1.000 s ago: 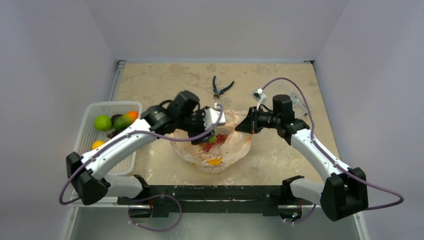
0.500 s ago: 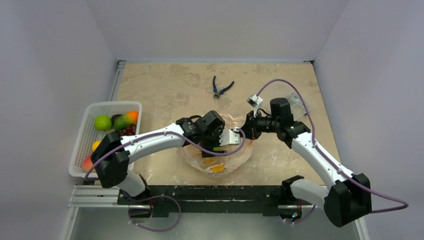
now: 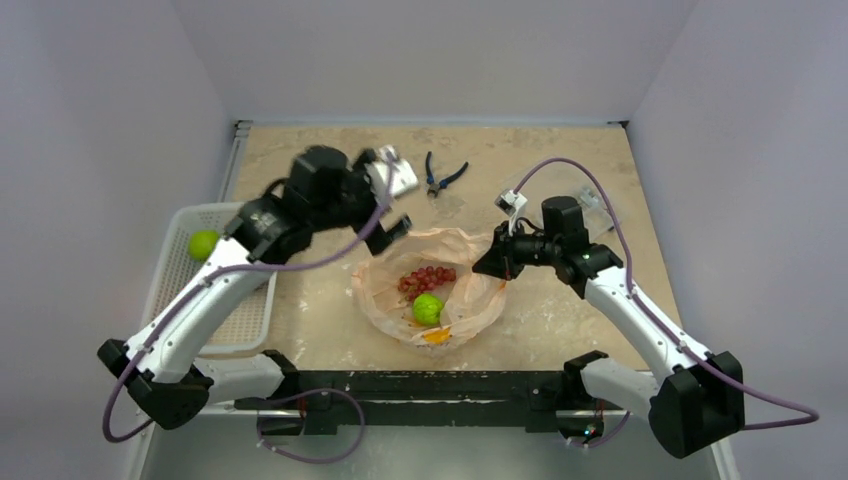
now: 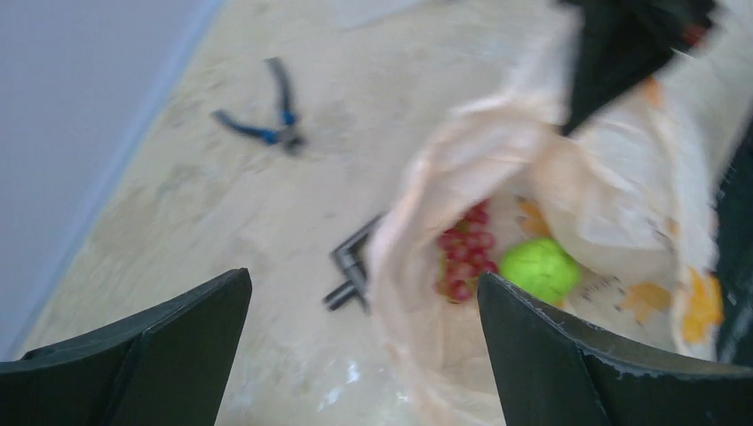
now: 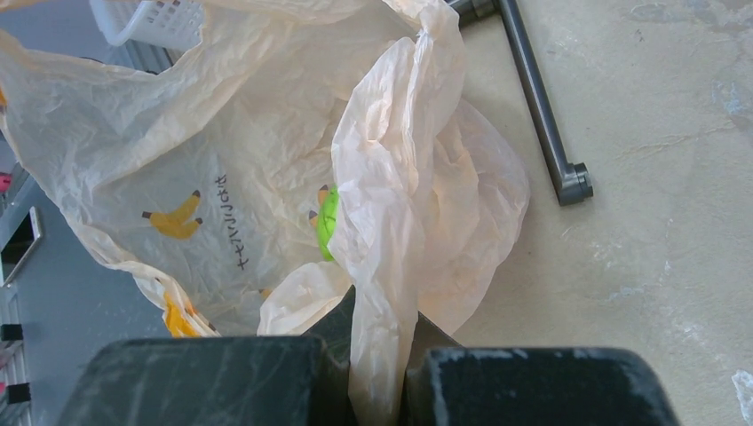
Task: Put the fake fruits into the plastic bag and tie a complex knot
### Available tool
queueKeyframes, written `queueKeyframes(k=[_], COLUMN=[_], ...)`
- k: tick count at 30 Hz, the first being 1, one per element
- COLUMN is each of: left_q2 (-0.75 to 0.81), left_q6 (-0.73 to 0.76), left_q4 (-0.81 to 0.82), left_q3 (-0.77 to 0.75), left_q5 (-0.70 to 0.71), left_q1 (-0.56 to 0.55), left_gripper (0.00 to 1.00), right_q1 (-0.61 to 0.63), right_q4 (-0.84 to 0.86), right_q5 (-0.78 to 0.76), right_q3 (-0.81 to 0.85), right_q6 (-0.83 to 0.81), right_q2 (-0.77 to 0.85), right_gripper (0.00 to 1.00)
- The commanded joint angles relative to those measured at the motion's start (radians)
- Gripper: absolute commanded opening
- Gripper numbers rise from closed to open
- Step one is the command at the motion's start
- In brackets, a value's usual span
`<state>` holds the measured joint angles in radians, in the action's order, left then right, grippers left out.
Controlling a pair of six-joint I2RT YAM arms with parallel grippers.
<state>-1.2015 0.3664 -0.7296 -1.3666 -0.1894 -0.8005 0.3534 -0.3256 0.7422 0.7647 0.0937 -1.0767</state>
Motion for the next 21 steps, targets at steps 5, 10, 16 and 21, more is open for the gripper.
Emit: queueKeyframes(k=[5,10,16,21], left_q2=[-0.062,-0.076,-0.175,-0.311], left_q6=[-0.090,0.107,0.368,0.500], left_q4=[-0.370,-0.469,-0.477,-0.475], left_q3=[-0.232,-0.160,-0.111,-0.215], left_q5=[-0.157,-0.287,-0.241,-0.190], left_q1=[0.678,1.047,1.270,1.298], left_gripper=[1.00,1.00,1.00,0.97], right_q1=[0.004,0.004,0.003,0.004], right_q4=[0.020,0.004,0.018,0.012], right_q5=[-0.008,-0.005,0.007,0.012], right_q3=[0.017,0.034,0.026,0.031], right_q6=[0.009,-0.001,0.018,0.015], right_q2=[0.016,0.002,-0.005,-0.005], right_gripper=[0.00,0.00,0.00,0.00])
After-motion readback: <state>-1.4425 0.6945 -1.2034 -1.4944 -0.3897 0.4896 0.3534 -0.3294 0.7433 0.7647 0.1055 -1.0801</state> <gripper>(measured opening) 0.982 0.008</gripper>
